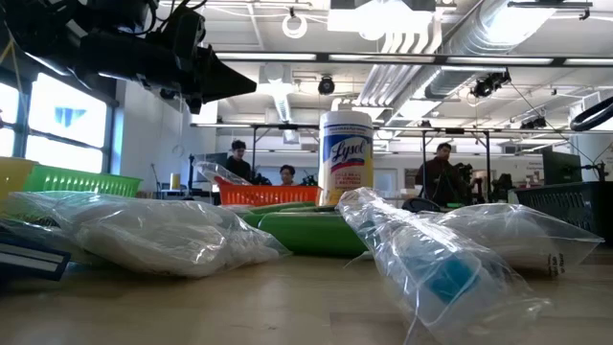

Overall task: Pick & Place Travel size toiletries
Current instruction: Adjust the bottom black bin on the table, then put the green shampoo into the top black bin

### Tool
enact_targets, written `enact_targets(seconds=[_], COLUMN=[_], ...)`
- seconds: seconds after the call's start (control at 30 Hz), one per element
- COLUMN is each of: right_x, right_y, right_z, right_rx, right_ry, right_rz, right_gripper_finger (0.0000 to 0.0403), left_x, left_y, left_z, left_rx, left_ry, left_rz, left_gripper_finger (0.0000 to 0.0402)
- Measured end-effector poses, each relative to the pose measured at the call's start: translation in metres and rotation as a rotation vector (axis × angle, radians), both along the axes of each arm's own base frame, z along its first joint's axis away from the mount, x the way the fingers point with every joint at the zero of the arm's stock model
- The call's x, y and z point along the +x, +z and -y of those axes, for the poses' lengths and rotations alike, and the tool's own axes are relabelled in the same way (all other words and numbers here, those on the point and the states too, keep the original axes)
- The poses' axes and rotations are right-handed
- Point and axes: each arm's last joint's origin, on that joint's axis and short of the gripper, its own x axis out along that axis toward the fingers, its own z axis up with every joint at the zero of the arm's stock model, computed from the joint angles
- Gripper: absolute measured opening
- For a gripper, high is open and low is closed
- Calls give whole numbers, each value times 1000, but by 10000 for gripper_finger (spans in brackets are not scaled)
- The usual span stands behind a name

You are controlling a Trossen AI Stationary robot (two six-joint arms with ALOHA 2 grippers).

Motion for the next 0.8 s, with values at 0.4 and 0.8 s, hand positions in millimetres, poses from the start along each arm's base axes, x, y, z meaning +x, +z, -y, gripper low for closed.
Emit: enact_targets(seconds=[0.4,0.8], right_x=[-2,-4], right_y=[-3,27], right_z=[8,21], right_rx=[-153,-230], right_ry=[-8,-46], right_rz=[50,322], right_gripper_finger=[2,2], left_x=[0,0], left_y=[-1,-1], left_z=[0,0], left_rx=[-1,-1], left_ry=[2,2], left_rz=[-7,-8], left_gripper_finger=[7,7])
